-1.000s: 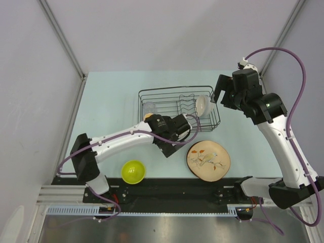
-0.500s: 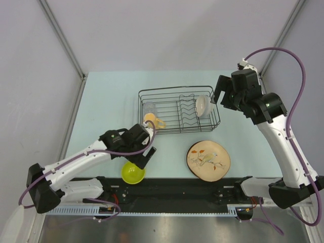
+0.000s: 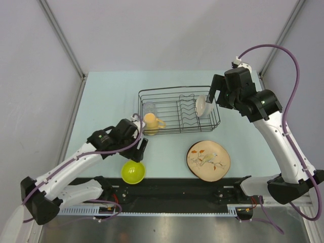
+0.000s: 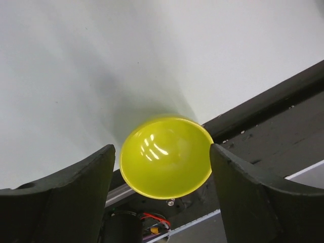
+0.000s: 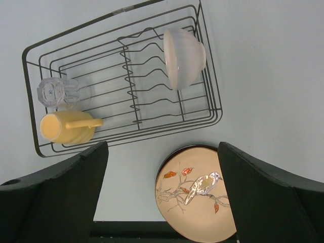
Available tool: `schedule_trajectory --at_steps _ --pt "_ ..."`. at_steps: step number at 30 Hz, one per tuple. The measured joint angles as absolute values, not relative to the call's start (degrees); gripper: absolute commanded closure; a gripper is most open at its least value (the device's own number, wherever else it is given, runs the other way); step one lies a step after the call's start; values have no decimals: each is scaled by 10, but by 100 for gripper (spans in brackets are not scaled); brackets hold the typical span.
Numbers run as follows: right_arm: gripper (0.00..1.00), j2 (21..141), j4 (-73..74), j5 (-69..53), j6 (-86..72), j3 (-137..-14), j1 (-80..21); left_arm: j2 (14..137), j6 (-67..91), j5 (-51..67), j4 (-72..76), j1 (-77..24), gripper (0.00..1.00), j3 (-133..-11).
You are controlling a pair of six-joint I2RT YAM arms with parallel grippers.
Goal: Load the mixed dishes into the dish rack
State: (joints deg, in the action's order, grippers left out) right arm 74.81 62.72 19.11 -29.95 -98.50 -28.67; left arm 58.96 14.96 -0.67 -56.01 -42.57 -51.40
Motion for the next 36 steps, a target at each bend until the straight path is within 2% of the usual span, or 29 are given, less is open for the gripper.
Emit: schedule_trajectory --at_steps 4,5,7,9,18,28,36 --pt "5 750 627 192 -300 -985 -287 559 152 18 -559 -421 39 -513" --pt "5 752 627 192 -300 -985 -287 559 155 34 -556 -422 39 -510" --pt "5 756 629 194 -300 -986 -287 566 161 58 -553 -428 24 -500" --pt "5 759 631 199 -300 -988 -287 578 166 84 -553 -435 0 -489" --pt "5 767 644 217 -299 -992 -281 558 191 164 -557 -433 0 -464" --pt "5 781 649 222 -298 -999 -279 482 261 202 -529 -418 0 -337" --pt "4 782 649 220 -298 -999 -279 546 265 177 -502 -436 0 -351"
